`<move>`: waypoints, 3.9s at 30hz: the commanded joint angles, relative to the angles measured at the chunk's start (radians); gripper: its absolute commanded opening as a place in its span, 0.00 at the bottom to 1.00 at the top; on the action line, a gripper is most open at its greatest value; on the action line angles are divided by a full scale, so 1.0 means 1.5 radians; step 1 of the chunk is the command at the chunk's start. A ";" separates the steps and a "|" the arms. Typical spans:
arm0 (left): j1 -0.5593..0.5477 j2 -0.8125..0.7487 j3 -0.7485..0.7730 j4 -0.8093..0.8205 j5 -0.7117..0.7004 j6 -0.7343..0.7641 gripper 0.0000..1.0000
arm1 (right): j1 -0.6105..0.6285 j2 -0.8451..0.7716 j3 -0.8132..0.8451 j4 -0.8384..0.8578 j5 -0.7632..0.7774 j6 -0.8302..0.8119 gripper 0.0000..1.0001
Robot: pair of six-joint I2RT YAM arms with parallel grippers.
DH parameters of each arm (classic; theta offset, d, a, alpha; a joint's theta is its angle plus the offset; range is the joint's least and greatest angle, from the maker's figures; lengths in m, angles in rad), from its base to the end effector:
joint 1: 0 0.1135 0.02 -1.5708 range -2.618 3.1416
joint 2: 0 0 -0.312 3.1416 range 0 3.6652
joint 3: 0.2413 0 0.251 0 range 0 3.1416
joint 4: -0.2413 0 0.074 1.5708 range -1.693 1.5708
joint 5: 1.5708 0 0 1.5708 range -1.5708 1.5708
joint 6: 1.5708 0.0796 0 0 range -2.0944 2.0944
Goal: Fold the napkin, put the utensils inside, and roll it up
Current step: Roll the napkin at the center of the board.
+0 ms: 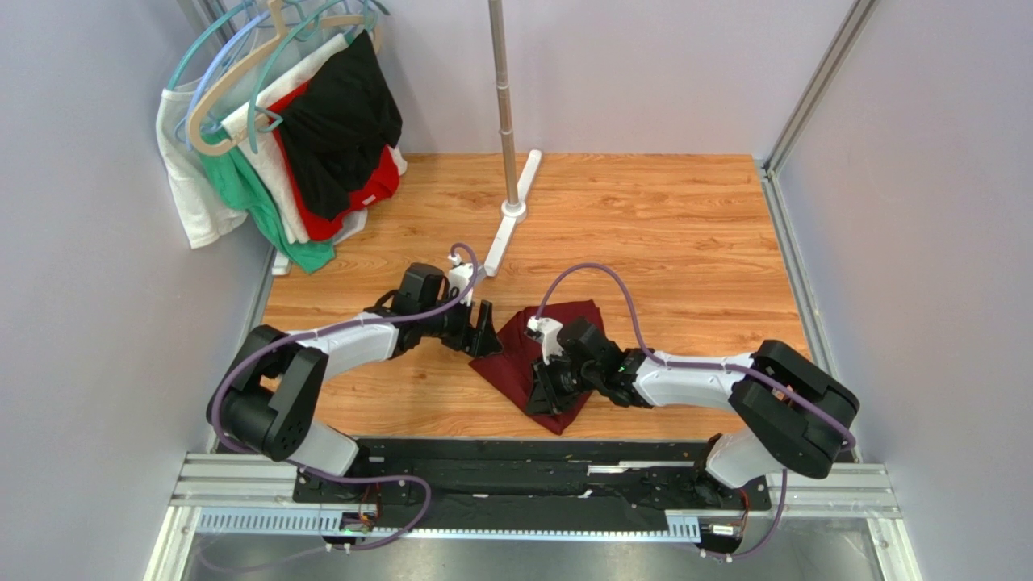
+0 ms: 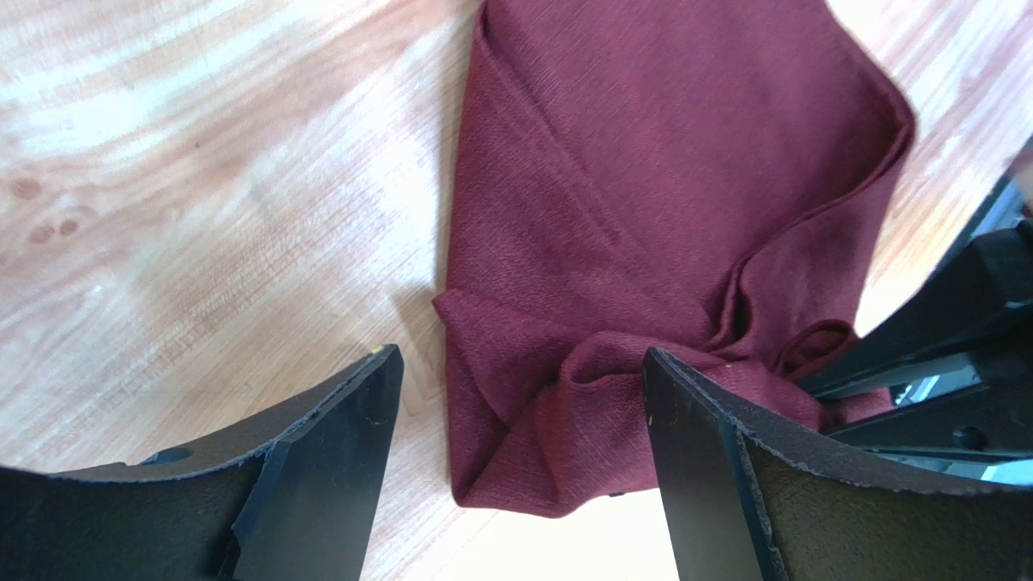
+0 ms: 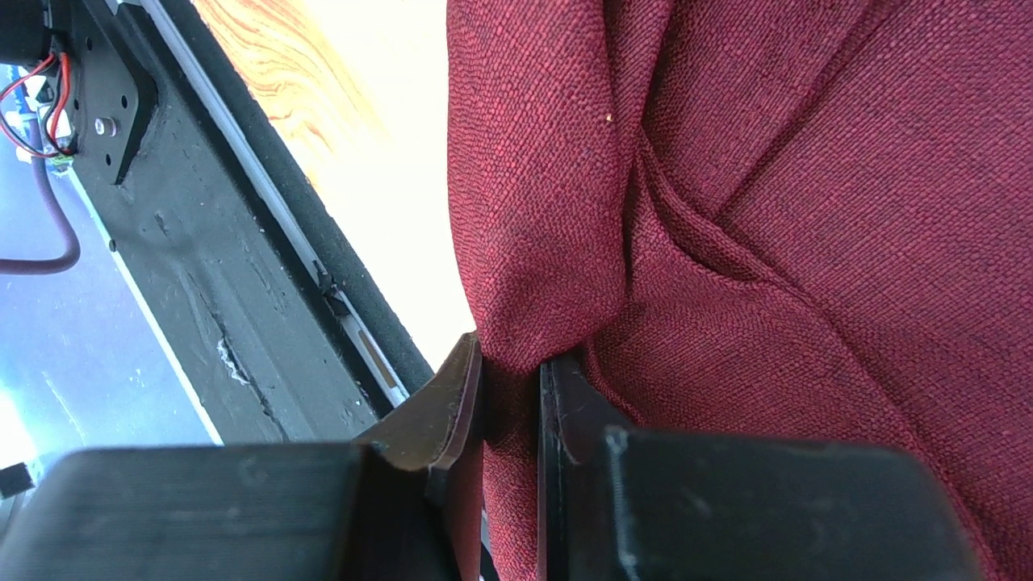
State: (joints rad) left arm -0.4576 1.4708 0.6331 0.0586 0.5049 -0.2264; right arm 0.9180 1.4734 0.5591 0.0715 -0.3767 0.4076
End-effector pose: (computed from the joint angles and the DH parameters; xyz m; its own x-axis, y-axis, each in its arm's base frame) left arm 0.2510 -0.1665 0.1820 -0.7704 0.1604 -0.6171 0.5362 0.6866 -0.4909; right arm 0.1495 0.2437 0.1571 -0.7681 -0.3976 -0.5020 -0.6349 0.5751 0.5159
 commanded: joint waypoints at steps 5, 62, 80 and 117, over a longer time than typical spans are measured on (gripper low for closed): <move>0.000 -0.049 -0.046 0.085 0.050 -0.035 0.83 | -0.011 0.037 -0.021 -0.096 0.002 -0.030 0.00; -0.016 0.112 0.053 -0.065 0.011 -0.042 0.00 | -0.034 -0.095 0.068 -0.278 0.074 -0.066 0.51; -0.017 0.130 0.068 -0.075 0.028 -0.047 0.00 | 0.166 -0.068 0.192 -0.326 0.440 -0.075 0.61; -0.016 0.085 0.081 -0.111 0.028 -0.063 0.06 | 0.209 0.131 0.162 -0.244 0.406 -0.057 0.01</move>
State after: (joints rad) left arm -0.4828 1.6562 0.7563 -0.0711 0.5690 -0.3023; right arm 1.2530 1.6260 0.8371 -0.2722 0.3599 0.2619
